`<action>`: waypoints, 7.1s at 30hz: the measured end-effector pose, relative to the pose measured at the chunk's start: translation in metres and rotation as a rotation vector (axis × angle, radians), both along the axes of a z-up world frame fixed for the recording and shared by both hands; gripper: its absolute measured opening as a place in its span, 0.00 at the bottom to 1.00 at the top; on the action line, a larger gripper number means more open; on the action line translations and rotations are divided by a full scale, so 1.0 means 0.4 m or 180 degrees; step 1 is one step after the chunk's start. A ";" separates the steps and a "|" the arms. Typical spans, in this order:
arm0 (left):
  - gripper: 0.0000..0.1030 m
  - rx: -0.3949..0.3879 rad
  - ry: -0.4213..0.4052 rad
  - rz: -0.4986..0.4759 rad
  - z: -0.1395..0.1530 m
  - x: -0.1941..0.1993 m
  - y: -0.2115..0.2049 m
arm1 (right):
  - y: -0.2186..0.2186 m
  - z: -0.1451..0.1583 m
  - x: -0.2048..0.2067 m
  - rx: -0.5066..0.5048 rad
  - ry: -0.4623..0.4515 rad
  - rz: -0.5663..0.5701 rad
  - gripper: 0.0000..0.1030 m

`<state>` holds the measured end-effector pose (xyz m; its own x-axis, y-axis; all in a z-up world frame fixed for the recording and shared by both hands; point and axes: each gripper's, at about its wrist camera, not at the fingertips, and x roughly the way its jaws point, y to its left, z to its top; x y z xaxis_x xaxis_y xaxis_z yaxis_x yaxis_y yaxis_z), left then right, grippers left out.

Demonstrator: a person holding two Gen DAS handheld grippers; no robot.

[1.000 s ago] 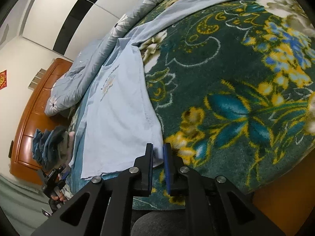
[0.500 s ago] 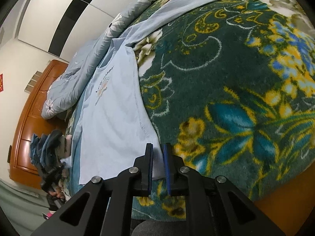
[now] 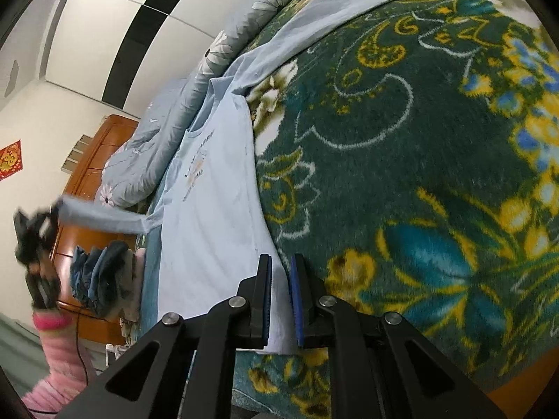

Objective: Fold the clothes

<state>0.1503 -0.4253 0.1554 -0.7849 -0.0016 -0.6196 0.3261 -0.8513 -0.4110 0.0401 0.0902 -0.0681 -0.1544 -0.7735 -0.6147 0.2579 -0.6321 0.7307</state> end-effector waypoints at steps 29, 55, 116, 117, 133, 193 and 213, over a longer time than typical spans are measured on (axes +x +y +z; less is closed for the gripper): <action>0.29 0.0630 -0.1413 -0.1148 -0.568 -0.724 0.445 | 0.015 -0.029 -0.051 -0.0377 -0.0002 0.0191 0.10; 0.77 0.0066 -0.1439 0.0458 -0.568 -0.256 -0.188 | -0.438 0.169 -0.456 0.0410 0.0686 0.0454 0.33; 0.82 0.1109 -0.0729 0.0850 -0.575 0.341 0.022 | 0.194 0.359 -0.483 0.0632 0.0925 -0.1921 0.06; 0.82 0.1136 -0.0699 0.0848 -0.576 0.345 0.020 | 0.129 0.410 -0.475 0.0667 0.1111 -0.1745 0.06; 0.82 0.1062 -0.0453 0.0778 -0.523 0.435 0.008 | -0.777 0.514 -0.257 0.0708 0.1969 0.0315 0.06; 0.84 0.1759 -0.0813 -0.0332 -0.595 0.467 0.256 | 0.016 0.070 0.060 0.0032 -0.0135 0.0161 0.40; 0.58 0.2113 -0.0574 -0.0228 -0.621 0.457 0.250 | 0.008 0.041 0.095 -0.0292 -0.0282 0.0399 0.09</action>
<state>0.3330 -0.3254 -0.0931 -0.6536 0.4713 -0.5922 0.3906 -0.4603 -0.7973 0.0781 0.0935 -0.0515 -0.0016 -0.8367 -0.5476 0.2625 -0.5288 0.8072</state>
